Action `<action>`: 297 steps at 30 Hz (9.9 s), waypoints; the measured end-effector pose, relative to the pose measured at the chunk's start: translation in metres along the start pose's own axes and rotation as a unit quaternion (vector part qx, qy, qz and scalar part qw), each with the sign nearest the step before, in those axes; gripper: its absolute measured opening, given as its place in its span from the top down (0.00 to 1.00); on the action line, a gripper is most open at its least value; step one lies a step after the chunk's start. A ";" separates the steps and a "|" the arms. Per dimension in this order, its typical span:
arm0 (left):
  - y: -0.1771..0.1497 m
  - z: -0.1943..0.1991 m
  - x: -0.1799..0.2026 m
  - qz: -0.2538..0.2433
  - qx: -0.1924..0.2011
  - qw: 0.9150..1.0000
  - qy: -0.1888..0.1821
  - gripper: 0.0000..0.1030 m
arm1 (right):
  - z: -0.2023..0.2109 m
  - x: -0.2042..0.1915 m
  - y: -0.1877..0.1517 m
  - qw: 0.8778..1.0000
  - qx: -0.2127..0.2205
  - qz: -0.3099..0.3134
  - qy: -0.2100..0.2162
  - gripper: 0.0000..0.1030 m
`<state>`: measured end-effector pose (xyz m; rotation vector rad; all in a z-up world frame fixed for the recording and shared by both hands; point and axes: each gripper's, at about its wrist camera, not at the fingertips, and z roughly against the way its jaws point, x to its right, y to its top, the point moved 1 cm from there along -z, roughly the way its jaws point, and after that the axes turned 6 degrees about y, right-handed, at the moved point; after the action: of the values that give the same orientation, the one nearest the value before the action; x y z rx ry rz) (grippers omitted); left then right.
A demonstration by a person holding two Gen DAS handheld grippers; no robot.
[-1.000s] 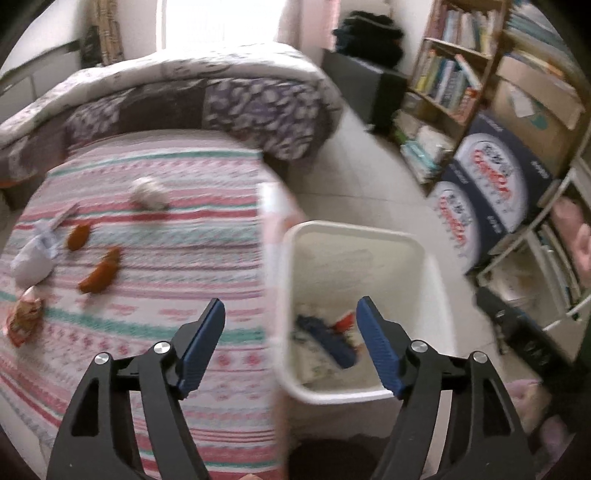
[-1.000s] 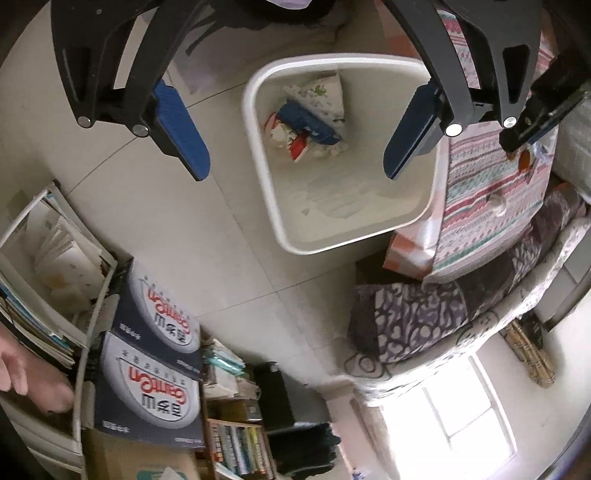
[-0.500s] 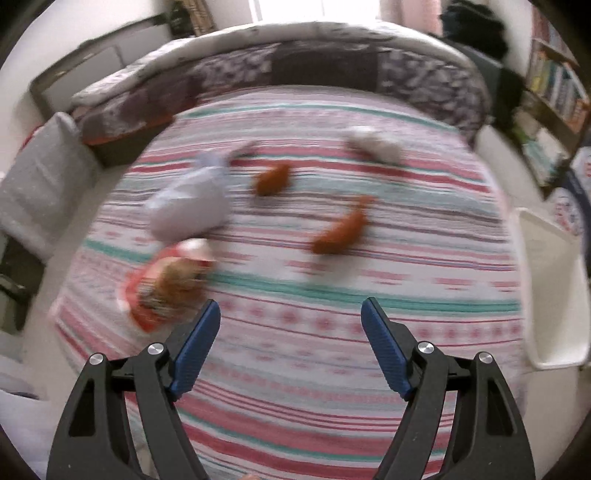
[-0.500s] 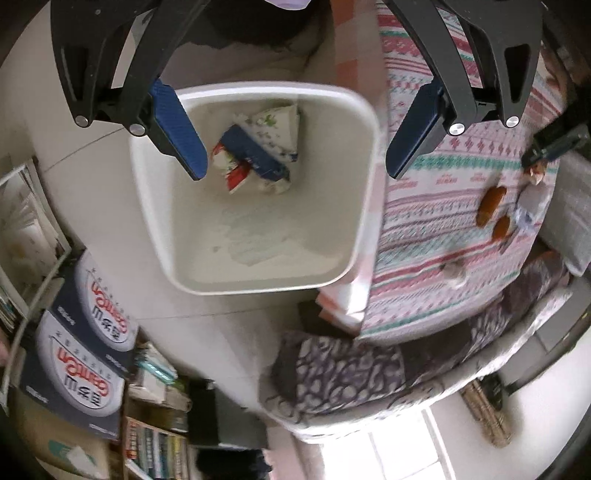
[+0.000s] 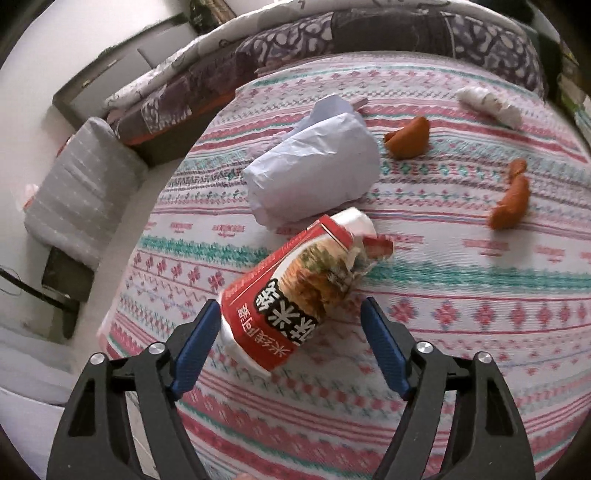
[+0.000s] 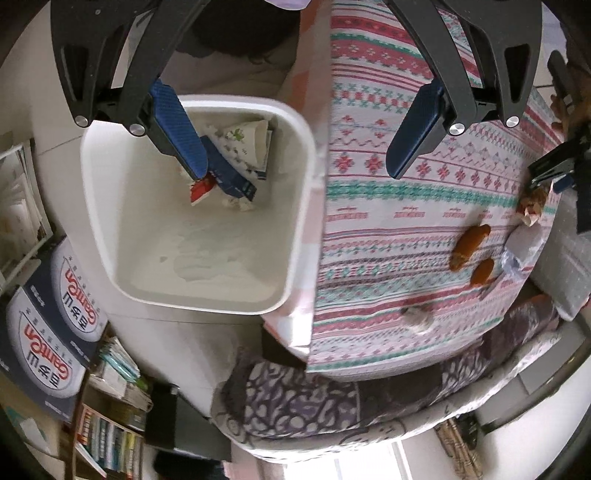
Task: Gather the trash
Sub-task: 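Grasp the red-white noodle cup on the cloth with the left tool, then grasp the orange sausage-shaped item with the right tool while the left tool holds the cup, then carry the orange item over the white bin and open the right tool, then move the noodle cup over the white bin and open the left tool, then grasp the white plastic bag with the left tool while the right tool grasps the white wrapped bundle, then carry the white bundle over the bin and open the right tool while the left tool holds the bag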
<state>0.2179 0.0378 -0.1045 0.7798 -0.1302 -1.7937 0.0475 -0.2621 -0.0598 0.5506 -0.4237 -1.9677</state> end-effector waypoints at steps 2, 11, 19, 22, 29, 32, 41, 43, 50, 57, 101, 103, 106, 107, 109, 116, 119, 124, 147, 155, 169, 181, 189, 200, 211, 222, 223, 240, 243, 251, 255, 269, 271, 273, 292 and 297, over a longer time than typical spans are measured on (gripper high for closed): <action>0.002 -0.005 -0.002 0.005 0.003 1.000 0.000 0.44 | -0.002 -0.008 0.001 1.000 -0.003 0.008 0.005 0.10; -0.007 -0.008 -0.063 0.163 -0.002 0.982 -0.095 0.64 | -0.018 -0.056 0.012 0.999 -0.020 0.034 0.032 0.10; -0.037 -0.002 -0.103 0.290 -0.014 0.938 -0.189 0.70 | -0.039 -0.106 0.026 0.997 -0.024 0.039 0.060 0.10; -0.053 0.007 -0.112 0.321 -0.008 0.925 -0.203 0.70 | -0.051 -0.122 0.034 0.997 -0.021 0.028 0.067 0.11; -0.084 0.026 -0.113 0.332 0.004 0.922 -0.201 0.70 | -0.089 -0.161 0.056 0.997 -0.020 -0.029 0.066 0.14; -0.092 0.028 -0.113 0.334 0.003 0.921 -0.201 0.70 | -0.105 -0.176 0.061 0.997 -0.021 -0.043 0.052 0.17; -0.095 0.032 -0.118 0.341 0.009 0.916 -0.213 0.70 | -0.142 -0.193 0.057 0.998 -0.051 -0.006 0.021 0.73; -0.094 0.032 -0.120 0.343 0.011 0.915 -0.213 0.70 | -0.140 -0.192 0.054 0.999 -0.048 0.006 0.024 0.82; -0.095 0.039 -0.121 0.347 0.019 0.913 -0.211 0.70 | -0.119 -0.181 0.046 0.996 -0.033 0.031 0.077 0.86; -0.086 0.056 -0.118 0.345 0.035 0.914 -0.209 0.70 | -0.086 -0.171 0.041 0.994 -0.007 0.036 0.107 0.86; -0.045 0.155 -0.017 0.228 0.099 0.941 -0.228 0.70 | 0.019 -0.050 0.018 0.992 0.083 0.000 0.093 0.86; -0.042 0.160 -0.009 0.219 0.102 0.943 -0.230 0.70 | 0.023 -0.037 0.018 0.992 0.089 -0.009 0.086 0.86; -0.039 0.167 0.004 0.206 0.105 0.944 -0.234 0.70 | 0.027 -0.018 0.019 0.992 0.097 -0.020 0.072 0.86; -0.038 0.169 0.008 0.202 0.106 0.945 -0.236 0.70 | 0.028 -0.012 0.019 0.993 0.100 -0.024 0.066 0.86; -0.036 0.172 0.016 0.193 0.107 0.946 -0.238 0.70 | 0.029 0.003 0.019 0.993 0.103 -0.034 0.053 0.86; -0.025 0.189 0.057 0.149 0.110 0.952 -0.246 0.70 | 0.029 0.053 0.021 0.993 0.100 -0.061 0.001 0.85; -0.019 0.198 0.075 0.130 0.115 0.953 -0.250 0.70 | 0.029 0.073 0.022 0.993 0.092 -0.074 -0.011 0.77; -0.009 0.213 0.105 0.098 0.121 0.954 -0.255 0.70 | 0.035 0.101 0.021 0.991 0.096 -0.095 -0.021 0.44; 0.033 0.265 0.259 -0.024 0.111 0.945 -0.306 0.64 | 0.060 0.207 -0.004 0.975 0.113 -0.177 -0.079 0.27; 0.038 0.268 0.273 -0.027 0.098 0.942 -0.320 0.43 | 0.072 0.216 -0.008 0.971 0.129 -0.182 -0.090 0.21; 0.020 0.221 0.217 -0.010 0.095 0.967 -0.237 0.29 | 0.057 0.164 -0.003 0.981 0.116 -0.136 -0.069 0.07; 0.020 0.105 0.112 -0.004 0.044 0.995 -0.093 0.23 | 0.014 0.075 0.008 0.996 0.065 -0.033 -0.059 0.07; 0.053 0.029 0.047 -0.067 0.041 0.997 0.020 0.23 | -0.029 0.001 0.054 0.996 0.052 0.068 -0.033 0.07; 0.088 -0.025 0.031 -0.231 0.046 0.971 0.029 0.23 | -0.129 -0.122 0.155 0.964 -0.027 0.256 0.071 0.07; 0.105 -0.055 0.039 -0.272 0.003 0.959 -0.074 0.27 | -0.215 -0.175 0.182 0.943 -0.156 0.284 0.077 0.41; 0.102 -0.052 0.002 -0.088 -0.031 0.985 -0.148 0.49 | -0.184 -0.154 0.162 0.964 -0.106 0.227 0.086 0.64; 0.100 -0.051 -0.002 -0.066 -0.034 0.985 -0.154 0.49 | -0.178 -0.150 0.158 0.967 -0.099 0.217 0.088 0.64; -0.021 0.050 -0.058 0.269 -0.023 0.935 -0.231 0.54 | -0.019 -0.108 0.042 0.985 0.038 0.123 0.117 0.63; -0.037 0.065 -0.057 0.284 -0.018 0.926 -0.246 0.54 | -0.005 -0.096 0.025 0.987 0.041 0.094 0.123 0.63; -0.057 0.105 -0.038 0.269 0.012 0.933 -0.240 0.54 | 0.023 -0.063 0.001 0.991 0.059 0.044 0.113 0.63; -0.059 0.122 -0.021 0.258 0.026 0.935 -0.242 0.54 | 0.037 -0.046 -0.003 0.992 0.078 0.036 0.097 0.63; -0.045 0.168 0.029 0.207 0.064 0.942 -0.258 0.54 | 0.055 0.004 -0.004 0.992 0.108 0.008 0.062 0.63; -0.044 0.172 0.036 0.200 0.066 0.943 -0.257 0.54 | 0.055 0.014 -0.003 0.992 0.110 -0.003 0.056 0.63; -0.043 0.174 0.041 0.194 0.068 0.944 -0.259 0.54 | 0.055 0.023 0.000 0.992 0.112 -0.011 0.049 0.63; -0.018 0.199 0.111 0.121 0.077 0.950 -0.277 0.54 | 0.043 0.124 0.017 0.988 0.106 -0.106 -0.029 0.58; -0.006 0.211 0.135 0.097 0.084 0.950 -0.284 0.54 | 0.049 0.145 0.018 0.985 0.118 -0.123 -0.040 0.37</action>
<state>0.0719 -0.1393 -0.0032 0.3280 -0.7229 -1.7858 -0.0228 -0.3977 -0.0377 0.7034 -0.6726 -2.1961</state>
